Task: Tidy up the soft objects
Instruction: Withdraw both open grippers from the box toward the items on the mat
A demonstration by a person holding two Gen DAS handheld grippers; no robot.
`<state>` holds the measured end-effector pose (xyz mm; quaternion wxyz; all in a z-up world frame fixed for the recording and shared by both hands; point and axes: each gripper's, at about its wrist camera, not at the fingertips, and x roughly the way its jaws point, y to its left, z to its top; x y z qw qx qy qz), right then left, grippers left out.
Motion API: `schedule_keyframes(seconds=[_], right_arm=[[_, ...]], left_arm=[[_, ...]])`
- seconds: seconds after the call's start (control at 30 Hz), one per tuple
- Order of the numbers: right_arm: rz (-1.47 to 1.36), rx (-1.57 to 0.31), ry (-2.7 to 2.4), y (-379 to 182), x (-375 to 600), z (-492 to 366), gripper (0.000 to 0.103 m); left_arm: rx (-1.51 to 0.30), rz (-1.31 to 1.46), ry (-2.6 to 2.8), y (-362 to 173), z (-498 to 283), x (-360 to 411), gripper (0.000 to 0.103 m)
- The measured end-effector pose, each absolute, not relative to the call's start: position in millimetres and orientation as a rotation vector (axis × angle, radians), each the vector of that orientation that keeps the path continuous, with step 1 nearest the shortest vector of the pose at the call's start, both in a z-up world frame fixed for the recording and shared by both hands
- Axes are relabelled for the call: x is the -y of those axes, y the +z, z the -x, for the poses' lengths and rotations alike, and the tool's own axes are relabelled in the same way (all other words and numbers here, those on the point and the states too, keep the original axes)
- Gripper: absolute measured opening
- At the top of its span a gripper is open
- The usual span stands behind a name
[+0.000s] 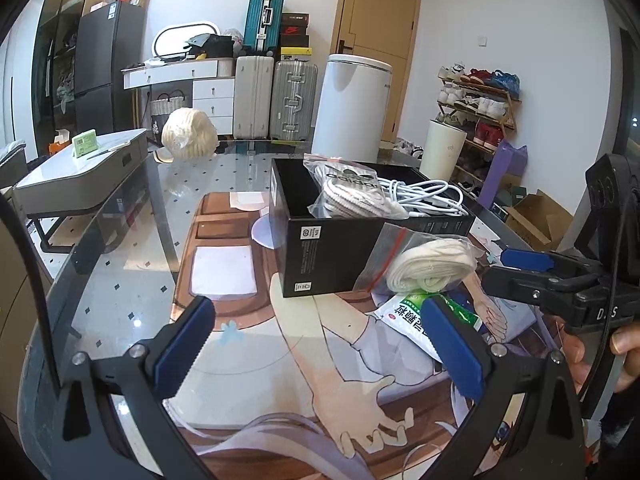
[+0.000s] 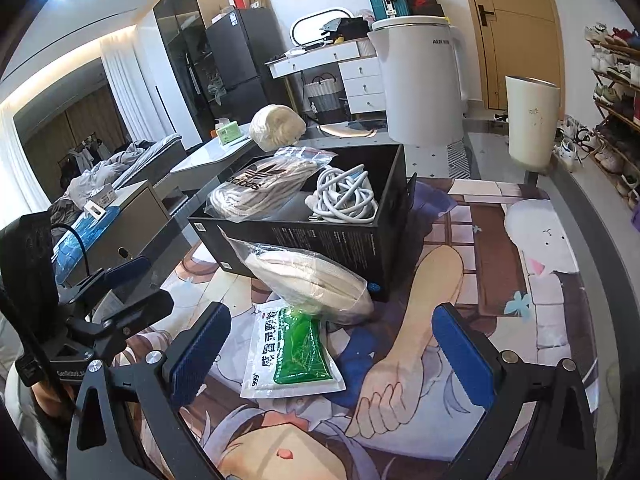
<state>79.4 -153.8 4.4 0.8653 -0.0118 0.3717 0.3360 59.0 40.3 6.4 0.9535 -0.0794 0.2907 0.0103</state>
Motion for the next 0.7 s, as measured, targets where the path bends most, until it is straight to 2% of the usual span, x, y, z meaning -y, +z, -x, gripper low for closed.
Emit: schedule_keyframes(seconds=[0.7], right_arm=[[0.083, -0.822, 0.685, -3.7, 116.9, -94.7, 0.102]], left_arm=[[-0.604, 0.243, 0.008, -0.9, -58.1, -53.4, 0.103]])
